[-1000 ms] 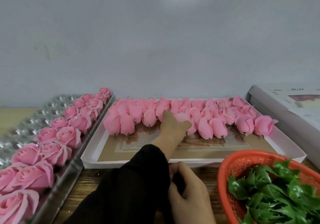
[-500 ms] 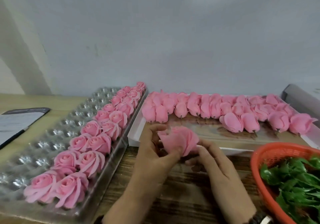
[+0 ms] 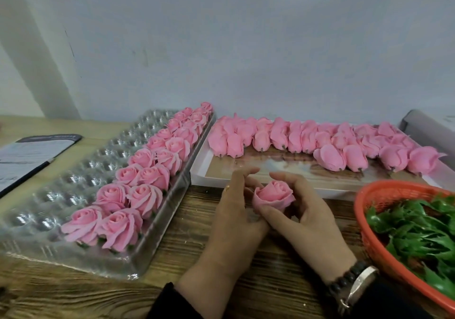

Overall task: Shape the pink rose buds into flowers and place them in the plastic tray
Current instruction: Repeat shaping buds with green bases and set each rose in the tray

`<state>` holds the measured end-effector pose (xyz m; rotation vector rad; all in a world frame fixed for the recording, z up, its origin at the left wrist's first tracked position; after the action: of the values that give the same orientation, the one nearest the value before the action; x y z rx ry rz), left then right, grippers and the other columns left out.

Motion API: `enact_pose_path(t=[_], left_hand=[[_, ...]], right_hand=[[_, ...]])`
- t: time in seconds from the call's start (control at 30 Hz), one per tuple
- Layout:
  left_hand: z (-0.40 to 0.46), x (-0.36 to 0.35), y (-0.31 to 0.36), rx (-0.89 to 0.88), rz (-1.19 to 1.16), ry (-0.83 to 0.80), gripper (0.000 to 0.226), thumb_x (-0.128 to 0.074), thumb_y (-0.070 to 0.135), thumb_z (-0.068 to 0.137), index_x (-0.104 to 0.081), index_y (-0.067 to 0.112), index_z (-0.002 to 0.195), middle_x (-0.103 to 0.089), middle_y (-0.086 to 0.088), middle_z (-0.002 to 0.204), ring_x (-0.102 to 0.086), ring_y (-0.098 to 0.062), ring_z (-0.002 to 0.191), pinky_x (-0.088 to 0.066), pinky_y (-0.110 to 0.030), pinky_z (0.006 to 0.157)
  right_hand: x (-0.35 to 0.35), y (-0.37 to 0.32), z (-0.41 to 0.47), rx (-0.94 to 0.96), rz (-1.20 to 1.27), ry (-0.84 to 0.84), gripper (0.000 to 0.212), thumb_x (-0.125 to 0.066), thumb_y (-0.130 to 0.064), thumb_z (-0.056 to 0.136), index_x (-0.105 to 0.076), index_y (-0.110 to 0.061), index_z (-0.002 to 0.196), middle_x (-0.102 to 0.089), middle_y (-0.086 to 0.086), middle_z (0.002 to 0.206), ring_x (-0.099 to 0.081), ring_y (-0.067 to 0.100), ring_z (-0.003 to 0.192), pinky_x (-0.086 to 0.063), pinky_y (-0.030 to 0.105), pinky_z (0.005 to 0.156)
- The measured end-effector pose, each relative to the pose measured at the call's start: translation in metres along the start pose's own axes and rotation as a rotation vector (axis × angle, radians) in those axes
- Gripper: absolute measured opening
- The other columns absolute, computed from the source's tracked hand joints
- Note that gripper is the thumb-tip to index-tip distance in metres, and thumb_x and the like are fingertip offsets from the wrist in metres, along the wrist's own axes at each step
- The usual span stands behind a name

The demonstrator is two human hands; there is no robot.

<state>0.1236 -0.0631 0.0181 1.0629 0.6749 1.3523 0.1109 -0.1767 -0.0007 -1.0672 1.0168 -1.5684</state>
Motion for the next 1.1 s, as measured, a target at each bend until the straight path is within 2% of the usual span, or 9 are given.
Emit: enact_pose_path(t=[0.07, 0.17, 0.27, 0.33, 0.47, 0.57, 0.8, 0.93, 1.1], left_hand=[[0.002, -0.002, 0.0, -0.004, 0.009, -0.02, 0.056, -0.076, 0.003, 0.07, -0.048, 0.03, 0.11, -0.056, 0.002, 0.096, -0.06, -0.016, 0.089, -0.051, -0.025, 0.075], [0.003, -0.007, 0.0, -0.016, 0.063, -0.038, 0.051, -0.07, 0.013, 0.07, -0.047, 0.029, 0.113, -0.055, 0.0, 0.098, -0.059, -0.021, 0.091, -0.052, -0.038, 0.081], [0.004, -0.008, -0.001, -0.012, 0.076, -0.049, 0.053, -0.067, 0.018, 0.071, -0.045, 0.031, 0.118, -0.054, 0.001, 0.1, -0.057, -0.016, 0.088, -0.05, -0.026, 0.077], [0.005, -0.008, -0.006, 0.011, 0.073, -0.073, 0.062, -0.072, 0.014, 0.073, -0.042, 0.031, 0.125, -0.054, 0.0, 0.104, -0.056, -0.015, 0.091, -0.047, -0.018, 0.078], [0.003, -0.014, -0.022, 0.132, 0.1, -0.156, 0.087, -0.071, 0.015, 0.064, -0.029, 0.029, 0.139, -0.049, -0.005, 0.121, -0.055, -0.022, 0.108, -0.047, -0.04, 0.095], [0.001, -0.016, -0.028, 0.189, 0.081, -0.176, 0.09, -0.071, 0.019, 0.061, -0.027, 0.027, 0.139, -0.049, -0.004, 0.124, -0.054, -0.019, 0.111, -0.044, -0.037, 0.099], [0.002, -0.018, -0.03, 0.203, 0.071, -0.174, 0.08, -0.07, 0.002, 0.075, -0.025, 0.026, 0.136, -0.052, -0.005, 0.125, -0.054, -0.015, 0.112, -0.041, -0.033, 0.102], [0.003, -0.015, -0.025, 0.217, -0.026, -0.136, 0.059, -0.066, -0.002, 0.079, -0.034, 0.025, 0.121, -0.058, 0.0, 0.107, -0.059, 0.0, 0.091, -0.045, -0.01, 0.079], [0.007, -0.014, -0.018, 0.221, -0.185, -0.104, 0.029, -0.064, -0.009, 0.077, -0.056, 0.009, 0.099, -0.063, 0.001, 0.084, -0.062, 0.005, 0.069, -0.046, -0.008, 0.06]], right_hand=[[0.002, -0.003, 0.001, 0.027, -0.026, 0.021, 0.038, -0.078, -0.03, 0.066, -0.06, -0.032, 0.1, -0.068, -0.012, 0.096, -0.063, -0.002, 0.088, -0.045, 0.009, 0.074], [0.006, -0.004, 0.002, 0.048, -0.063, 0.046, 0.028, -0.071, -0.016, 0.069, -0.06, -0.027, 0.093, -0.068, -0.01, 0.085, -0.061, -0.002, 0.076, -0.044, 0.009, 0.066], [0.01, -0.006, 0.003, 0.071, -0.087, 0.067, 0.026, -0.067, -0.006, 0.073, -0.059, -0.024, 0.089, -0.067, -0.009, 0.081, -0.059, -0.001, 0.073, -0.044, 0.01, 0.066], [0.01, -0.008, 0.003, 0.085, -0.083, 0.062, 0.025, -0.065, -0.006, 0.073, -0.059, -0.025, 0.087, -0.067, -0.011, 0.082, -0.06, 0.0, 0.074, -0.044, 0.01, 0.066], [0.007, -0.012, 0.004, 0.116, -0.06, 0.042, 0.024, -0.064, -0.005, 0.075, -0.059, -0.026, 0.085, -0.066, -0.015, 0.083, -0.06, 0.0, 0.075, -0.045, 0.011, 0.067], [0.001, -0.017, 0.002, 0.132, -0.043, -0.013, 0.026, -0.058, -0.013, 0.068, -0.061, -0.03, 0.087, -0.068, -0.016, 0.089, -0.062, -0.001, 0.08, -0.045, 0.009, 0.069], [-0.018, -0.023, -0.006, 0.192, -0.325, -0.122, 0.035, -0.056, -0.025, 0.073, -0.055, -0.039, 0.105, -0.065, -0.011, 0.097, -0.06, 0.009, 0.091, -0.05, 0.035, 0.08], [-0.021, -0.036, -0.009, 0.315, -0.399, -0.118, 0.033, -0.051, -0.038, 0.077, -0.053, -0.035, 0.11, -0.059, -0.016, 0.102, -0.056, 0.005, 0.094, -0.046, 0.024, 0.079], [-0.015, -0.039, -0.01, 0.367, -0.358, -0.051, 0.034, -0.045, -0.046, 0.082, -0.046, -0.041, 0.116, -0.054, -0.019, 0.11, -0.052, -0.003, 0.103, -0.039, 0.007, 0.083]])
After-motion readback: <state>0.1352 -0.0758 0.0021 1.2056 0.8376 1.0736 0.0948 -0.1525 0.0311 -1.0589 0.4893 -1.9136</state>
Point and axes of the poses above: each hand's wrist, its own z-axis towards the middle knuckle, its own x-axis out of the back of the hand, y = z × x, the point moved 9 cm from there along z, towards the middle knuckle
